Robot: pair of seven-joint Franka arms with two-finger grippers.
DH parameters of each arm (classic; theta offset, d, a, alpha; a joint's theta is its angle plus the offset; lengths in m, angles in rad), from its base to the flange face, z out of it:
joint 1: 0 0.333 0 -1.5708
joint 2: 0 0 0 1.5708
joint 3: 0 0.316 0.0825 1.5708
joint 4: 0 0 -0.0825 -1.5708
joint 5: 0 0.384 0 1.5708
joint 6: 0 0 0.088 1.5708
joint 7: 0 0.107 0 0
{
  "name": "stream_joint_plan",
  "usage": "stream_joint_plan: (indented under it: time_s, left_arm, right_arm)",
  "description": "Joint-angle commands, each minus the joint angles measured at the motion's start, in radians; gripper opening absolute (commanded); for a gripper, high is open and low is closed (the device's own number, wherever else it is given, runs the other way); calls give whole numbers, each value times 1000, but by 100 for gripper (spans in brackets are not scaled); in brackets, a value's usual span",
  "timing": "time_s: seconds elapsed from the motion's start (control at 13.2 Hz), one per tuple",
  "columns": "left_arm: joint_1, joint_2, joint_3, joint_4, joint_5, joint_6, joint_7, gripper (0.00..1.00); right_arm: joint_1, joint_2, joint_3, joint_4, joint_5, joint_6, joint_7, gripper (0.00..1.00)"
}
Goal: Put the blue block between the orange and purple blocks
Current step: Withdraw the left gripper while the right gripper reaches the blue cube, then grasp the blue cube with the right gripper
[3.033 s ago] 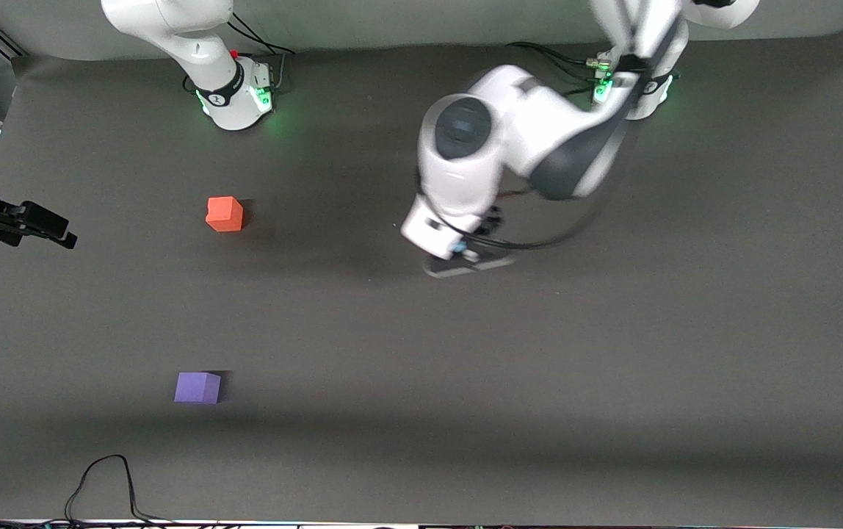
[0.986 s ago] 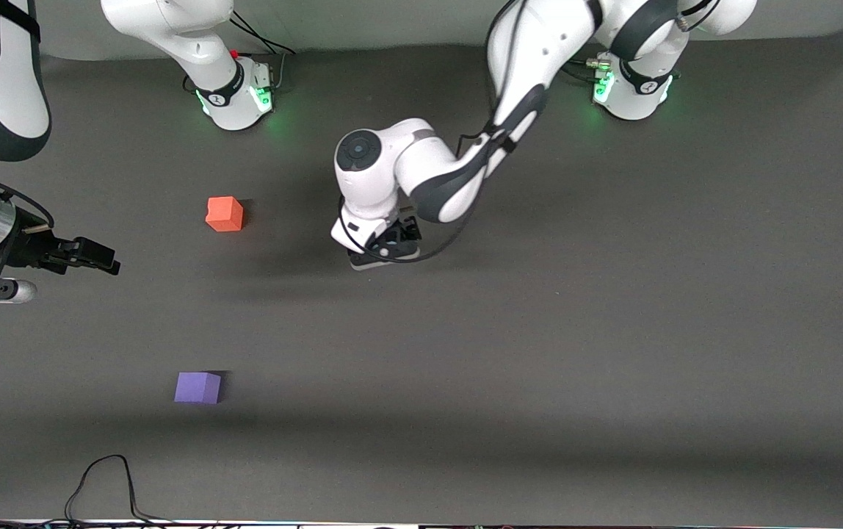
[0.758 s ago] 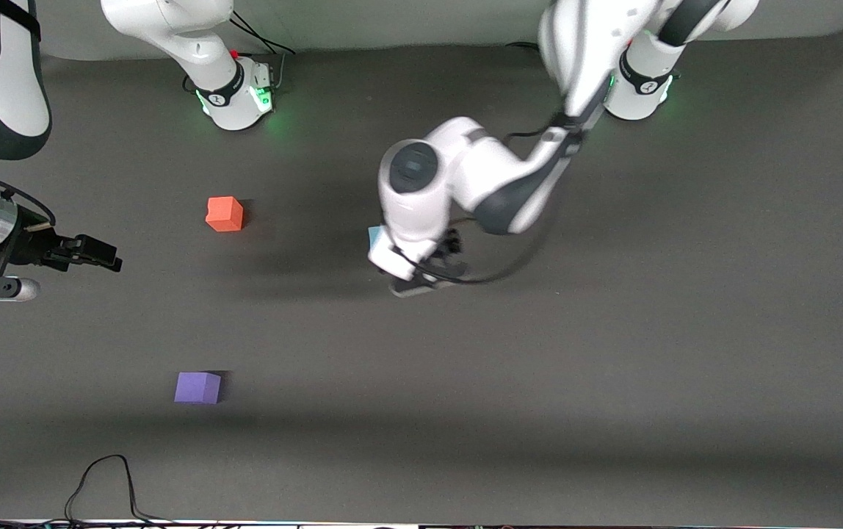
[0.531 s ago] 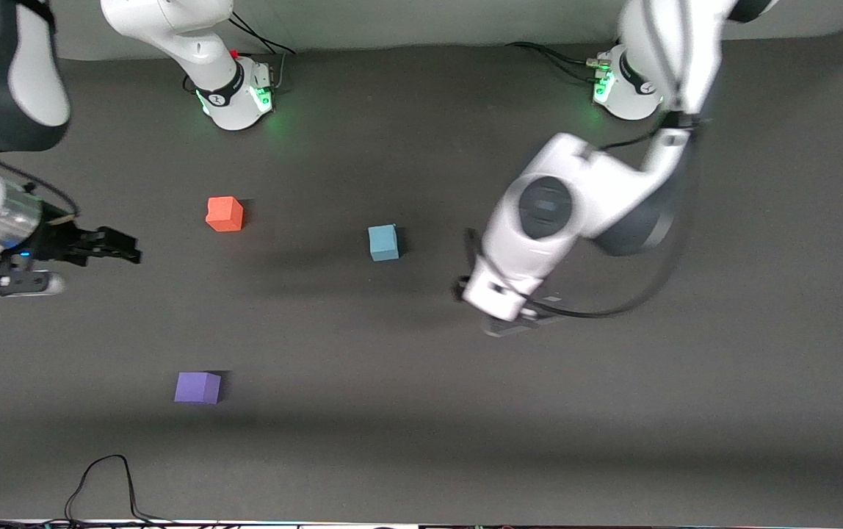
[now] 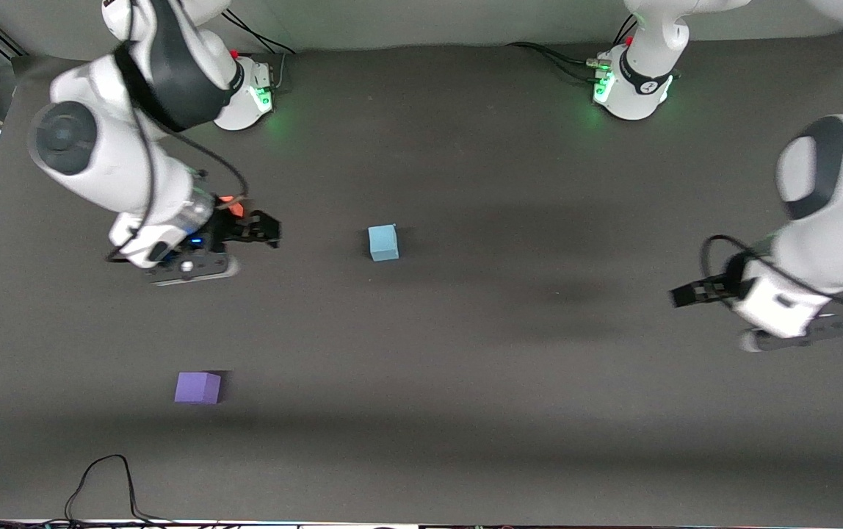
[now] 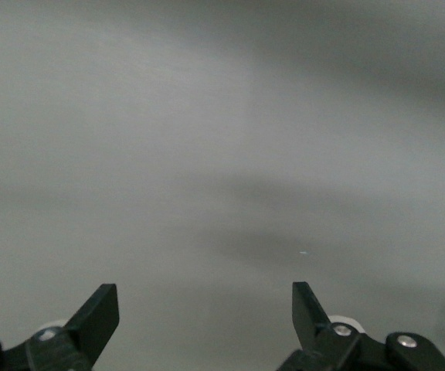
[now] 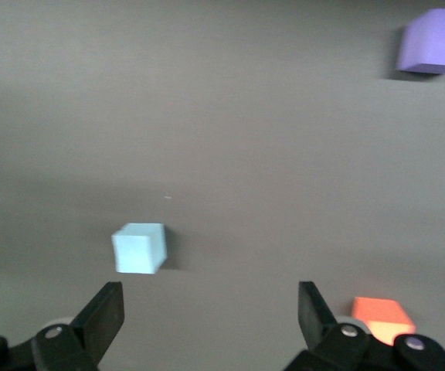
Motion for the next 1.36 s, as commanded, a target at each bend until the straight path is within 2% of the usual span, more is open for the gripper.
stream_joint_plan:
  time_s: [0.0,0.45,0.76,0.83,0.99,1.06,1.29]
  left_arm:
    - [37,-100,-10,-82,7,-14,68,100]
    - [98,-247,-2,-197,18,0,183,100]
    - [98,-295,-2,-211,18,-11,184,100]
    - [83,-298,18,-208,16,-11,184,100]
    - [-62,-298,151,-192,16,-18,189,100]
    - [-96,-290,189,-164,16,-40,195,100]
    - [-112,-273,205,-110,1,-84,226,100]
  right_arm:
    - [110,50,-14,15,14,51,78,100]
    - [233,168,-14,-99,9,228,158,100]
    - [300,241,-14,-195,15,421,194,100]
    - [329,267,-16,-197,15,441,195,100]
    - [337,304,-16,-238,17,534,200,100]
    - [342,329,-14,-257,17,591,218,100]
    - [370,370,-14,-264,19,633,229,100]
